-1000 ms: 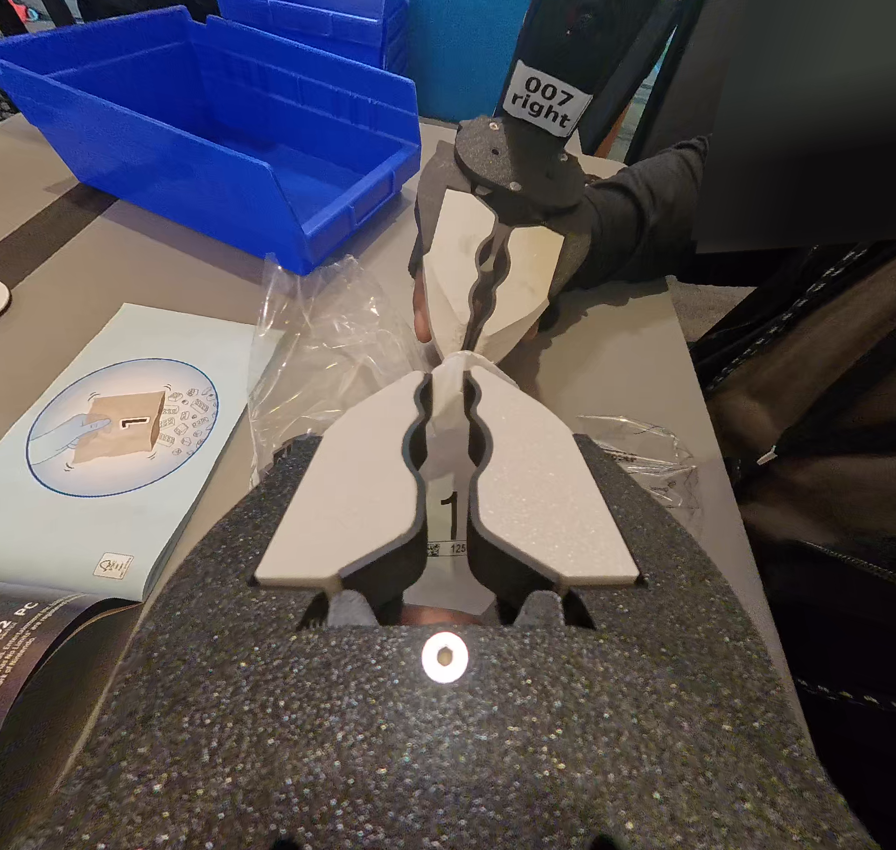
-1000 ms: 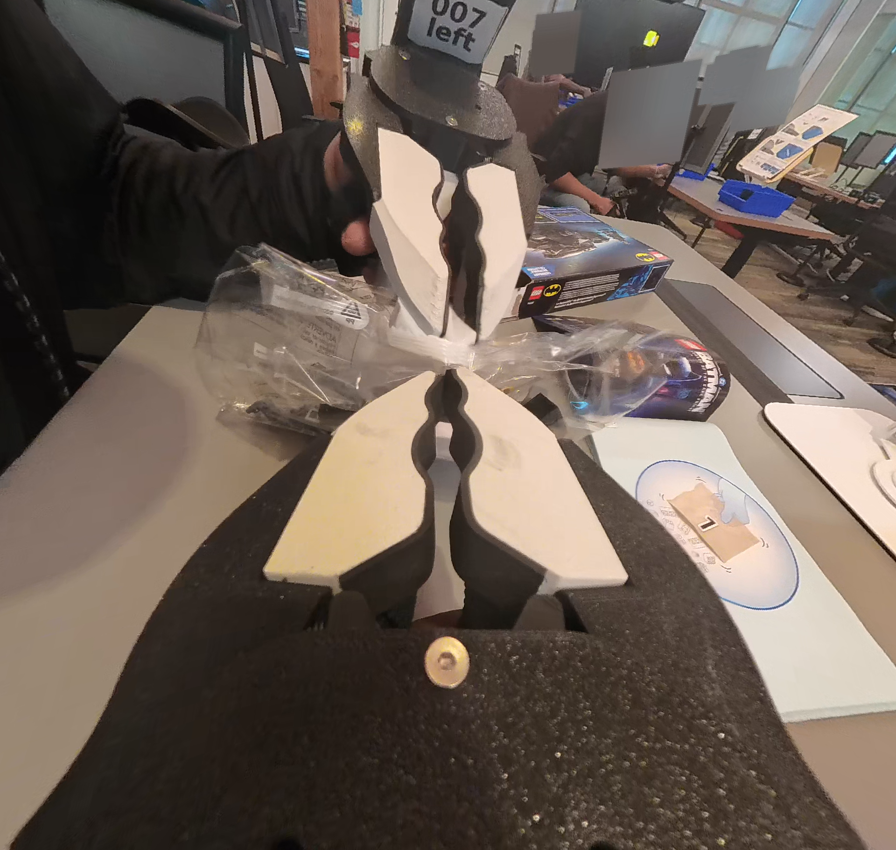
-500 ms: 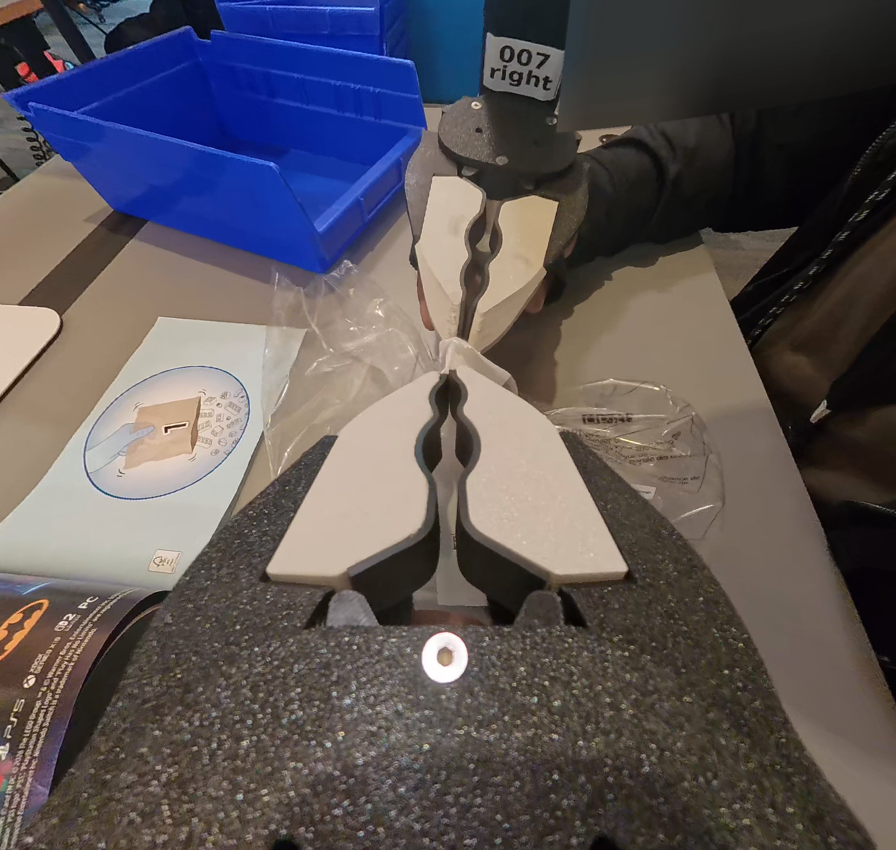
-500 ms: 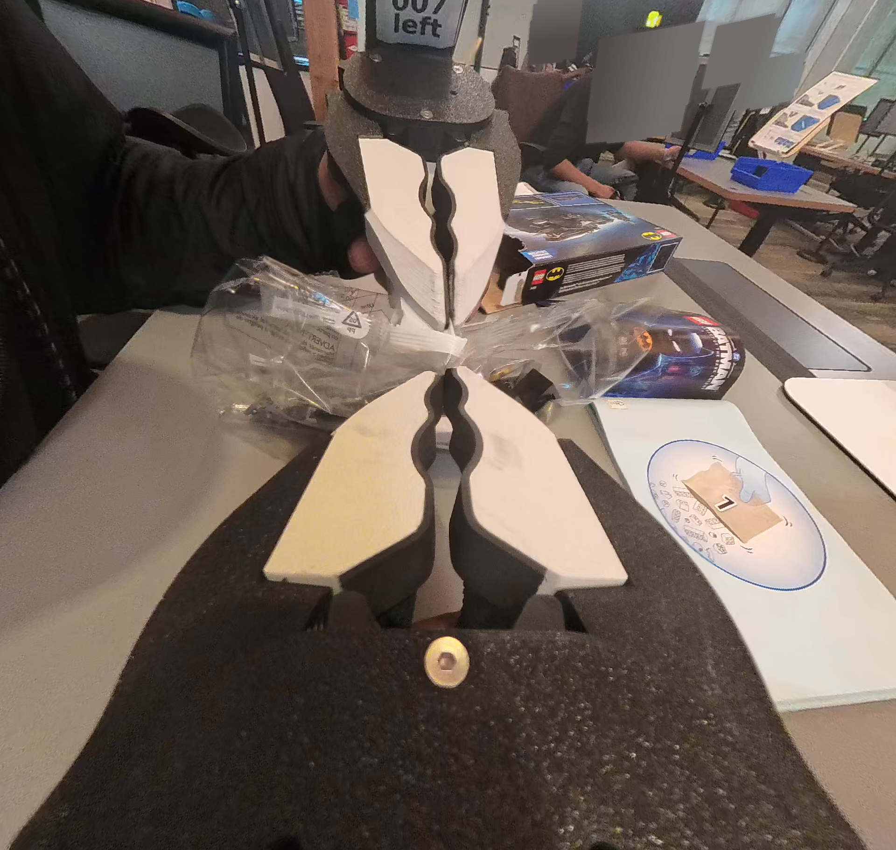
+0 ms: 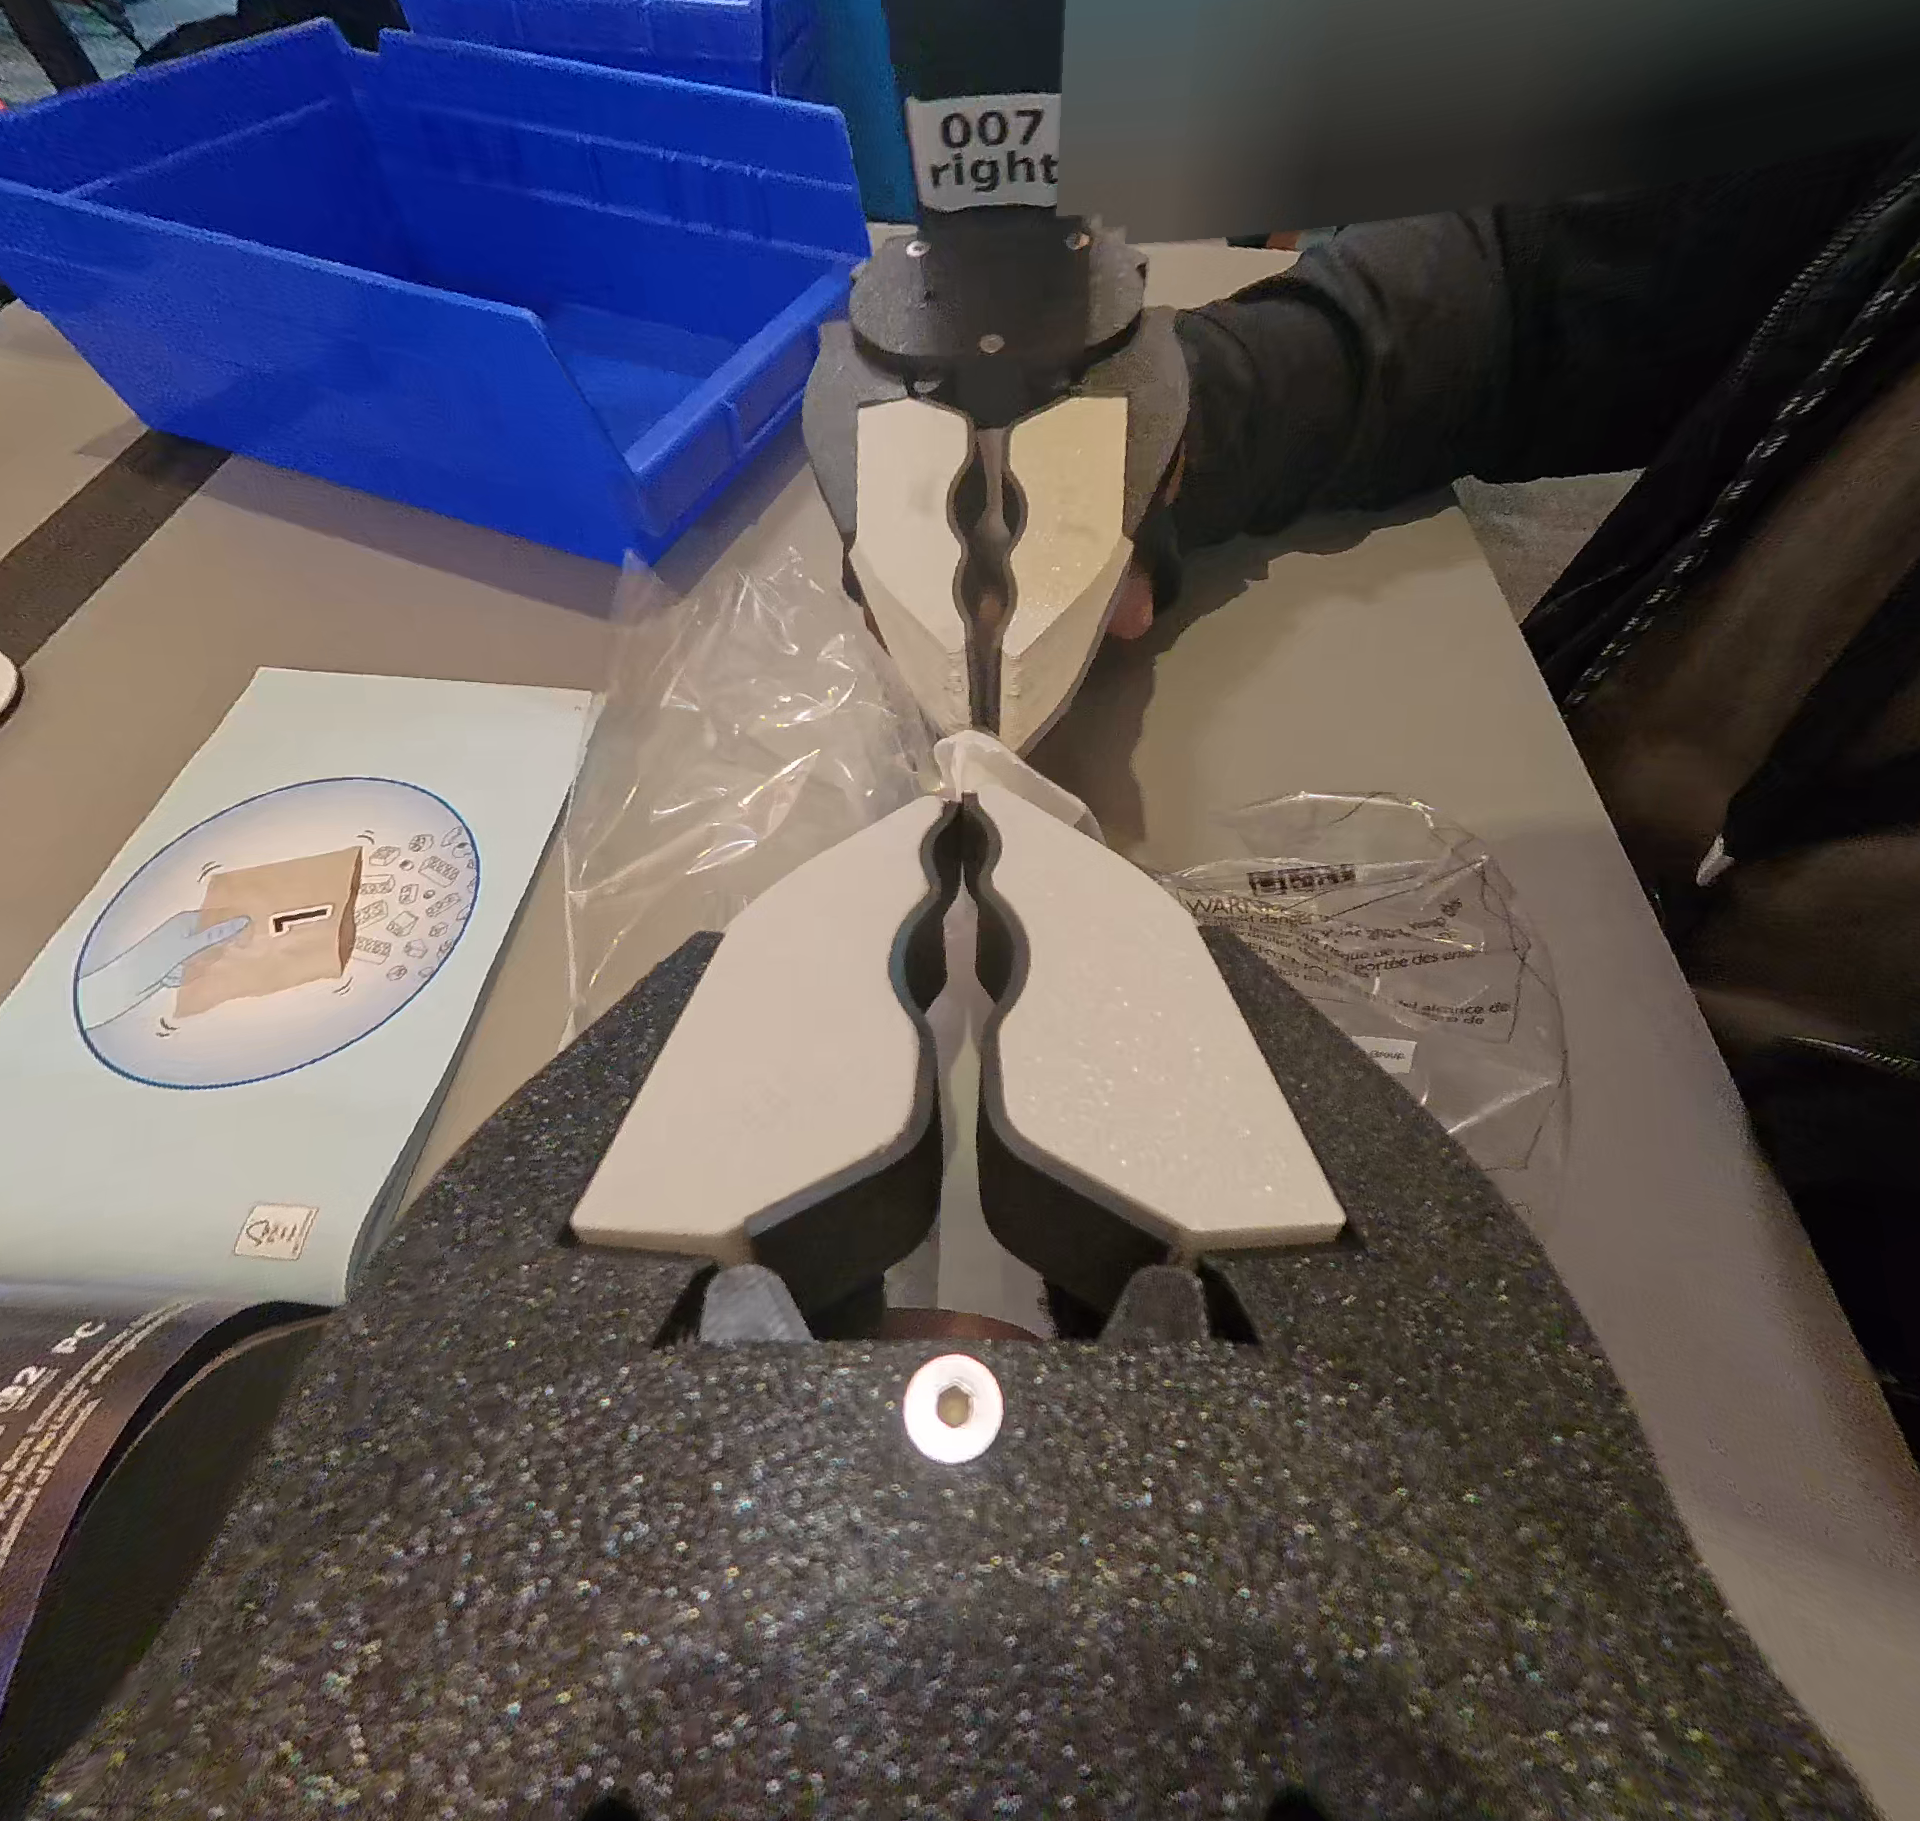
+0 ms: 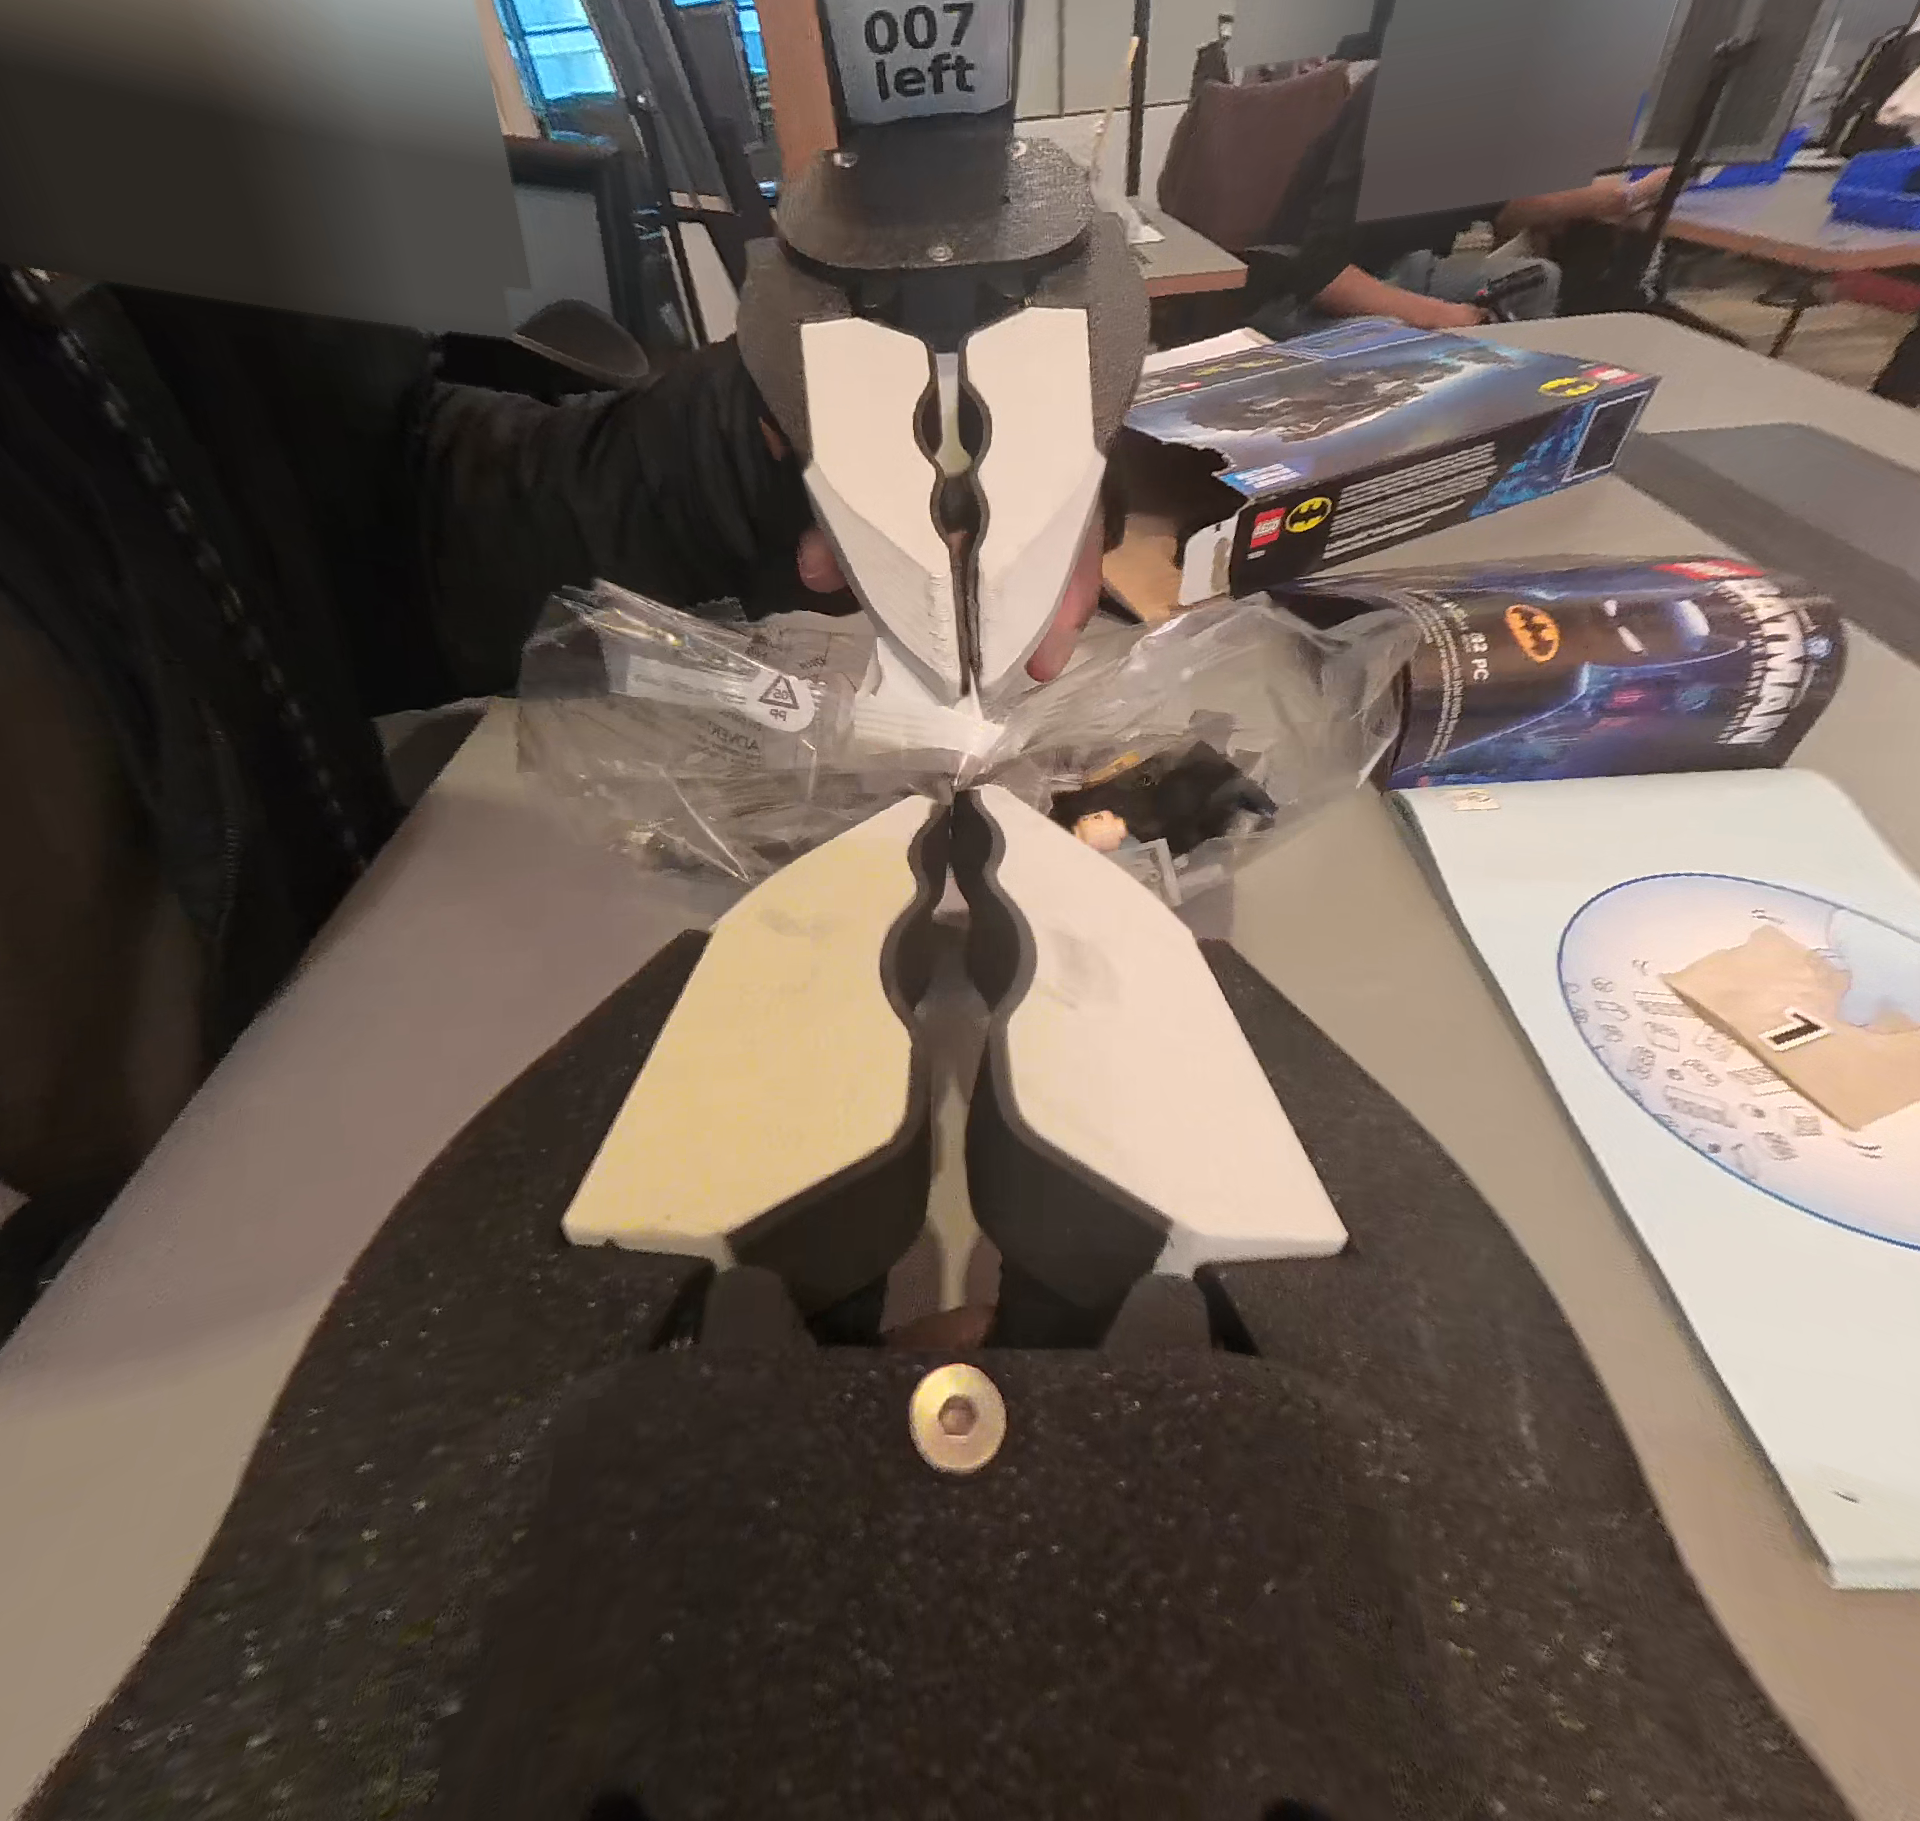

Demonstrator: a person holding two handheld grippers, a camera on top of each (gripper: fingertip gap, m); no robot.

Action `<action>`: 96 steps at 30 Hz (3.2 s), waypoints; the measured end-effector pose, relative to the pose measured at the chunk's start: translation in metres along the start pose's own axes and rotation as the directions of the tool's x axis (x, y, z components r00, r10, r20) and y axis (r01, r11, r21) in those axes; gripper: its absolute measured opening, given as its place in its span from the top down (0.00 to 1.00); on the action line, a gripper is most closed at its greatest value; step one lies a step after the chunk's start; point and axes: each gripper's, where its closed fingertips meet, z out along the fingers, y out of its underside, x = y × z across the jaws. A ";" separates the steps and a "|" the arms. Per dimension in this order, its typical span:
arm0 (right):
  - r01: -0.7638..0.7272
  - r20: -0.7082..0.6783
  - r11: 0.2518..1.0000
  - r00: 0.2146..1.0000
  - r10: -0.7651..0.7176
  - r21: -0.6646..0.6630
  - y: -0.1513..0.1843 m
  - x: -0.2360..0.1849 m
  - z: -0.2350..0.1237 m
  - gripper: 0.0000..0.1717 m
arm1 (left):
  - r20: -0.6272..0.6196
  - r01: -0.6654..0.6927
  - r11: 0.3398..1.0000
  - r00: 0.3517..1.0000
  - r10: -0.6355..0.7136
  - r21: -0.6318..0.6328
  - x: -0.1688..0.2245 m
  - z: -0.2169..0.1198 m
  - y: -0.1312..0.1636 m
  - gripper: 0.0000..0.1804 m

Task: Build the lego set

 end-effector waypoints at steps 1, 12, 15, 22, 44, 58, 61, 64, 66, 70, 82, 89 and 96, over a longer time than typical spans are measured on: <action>-0.010 0.007 1.000 1.000 0.010 0.004 0.000 0.000 -0.001 0.99 | 0.003 -0.010 1.000 1.000 0.010 0.004 0.000 0.001 0.000 1.00; -0.048 0.022 0.998 0.999 0.048 -0.032 0.006 -0.002 0.002 0.93 | 0.006 -0.069 0.998 0.998 0.069 0.004 0.003 0.008 0.003 1.00; -0.051 0.026 0.998 0.998 0.053 -0.042 0.007 -0.002 0.003 0.95 | -0.005 -0.065 0.998 0.998 0.065 0.008 0.005 0.009 0.003 1.00; 0.067 -0.022 0.994 0.997 -0.069 -0.082 0.011 -0.003 0.005 1.00 | -0.015 -0.018 0.998 1.000 0.017 -0.061 0.009 0.007 0.009 0.98; 0.123 -0.098 0.992 0.988 -0.120 0.019 -0.005 -0.002 0.006 1.00 | 0.160 -0.183 0.948 0.960 0.230 -0.262 0.001 0.000 0.000 0.93; 0.116 -0.089 0.993 0.990 -0.113 0.027 -0.007 -0.004 0.006 1.00 | 0.125 -0.318 0.912 0.925 0.358 -0.260 0.008 0.003 -0.011 0.99; 0.114 -0.085 0.993 0.990 -0.111 0.030 -0.007 -0.004 0.006 1.00 | 0.104 -0.327 0.902 0.924 0.367 -0.280 0.010 0.004 -0.009 1.00; 0.113 -0.085 0.993 0.990 -0.111 0.026 -0.006 -0.004 0.007 1.00 | 0.099 -0.335 0.889 0.919 0.381 -0.312 0.009 0.004 -0.006 0.99; 0.114 -0.085 0.993 0.990 -0.112 0.023 -0.005 -0.004 0.007 1.00 | 0.095 -0.340 0.883 0.917 0.388 -0.323 0.008 0.005 -0.005 0.99; 0.120 -0.079 0.992 0.990 -0.118 0.024 -0.005 -0.006 0.008 1.00 | 0.107 -0.329 0.890 0.920 0.378 -0.316 0.006 0.003 -0.008 0.93; 0.138 -0.063 0.990 0.989 -0.136 0.029 -0.006 -0.010 0.009 1.00 | 0.000 -0.269 0.922 0.960 0.280 -0.279 0.015 0.001 -0.004 0.92; 0.142 -0.057 0.989 0.988 -0.140 0.027 -0.005 -0.011 0.009 1.00 | -0.051 -0.227 0.944 0.974 0.221 -0.241 0.016 0.001 -0.003 0.93; 0.145 -0.033 0.989 0.989 -0.144 0.035 -0.006 -0.016 0.009 1.00 | -0.121 -0.182 0.965 0.980 0.160 -0.191 0.021 -0.001 -0.004 0.90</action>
